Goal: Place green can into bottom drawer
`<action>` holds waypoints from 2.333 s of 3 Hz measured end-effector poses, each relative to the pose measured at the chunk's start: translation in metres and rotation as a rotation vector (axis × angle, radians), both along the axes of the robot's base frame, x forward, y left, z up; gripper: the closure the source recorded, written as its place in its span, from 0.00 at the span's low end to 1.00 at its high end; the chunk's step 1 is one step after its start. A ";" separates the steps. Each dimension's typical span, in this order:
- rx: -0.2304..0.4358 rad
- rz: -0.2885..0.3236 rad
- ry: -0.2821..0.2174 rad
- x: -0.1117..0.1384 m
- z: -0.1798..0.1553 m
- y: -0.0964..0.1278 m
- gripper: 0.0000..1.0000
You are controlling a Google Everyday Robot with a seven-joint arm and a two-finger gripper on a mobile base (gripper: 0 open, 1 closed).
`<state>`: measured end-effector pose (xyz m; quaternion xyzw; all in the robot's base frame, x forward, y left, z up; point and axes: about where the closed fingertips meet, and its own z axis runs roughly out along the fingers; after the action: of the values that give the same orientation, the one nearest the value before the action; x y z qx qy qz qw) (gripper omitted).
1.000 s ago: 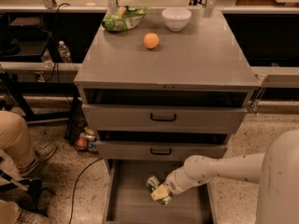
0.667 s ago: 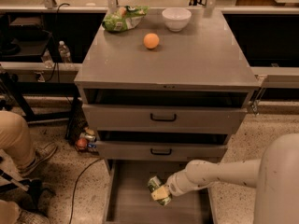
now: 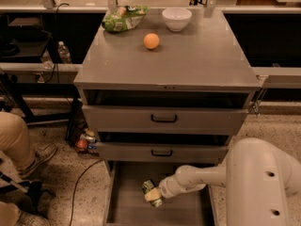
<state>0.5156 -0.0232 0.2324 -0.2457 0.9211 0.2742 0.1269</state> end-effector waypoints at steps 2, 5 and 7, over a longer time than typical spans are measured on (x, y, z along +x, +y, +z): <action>0.031 -0.031 0.066 0.002 -0.056 0.036 0.77; 0.066 -0.097 0.057 0.001 -0.060 0.020 0.07; 0.086 -0.156 0.031 0.001 -0.047 -0.024 0.00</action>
Offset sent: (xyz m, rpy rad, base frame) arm 0.0068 0.0471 -0.0817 0.0304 0.0974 -0.0702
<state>0.5169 -0.0468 0.1849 -0.1633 0.9266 0.3065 0.1440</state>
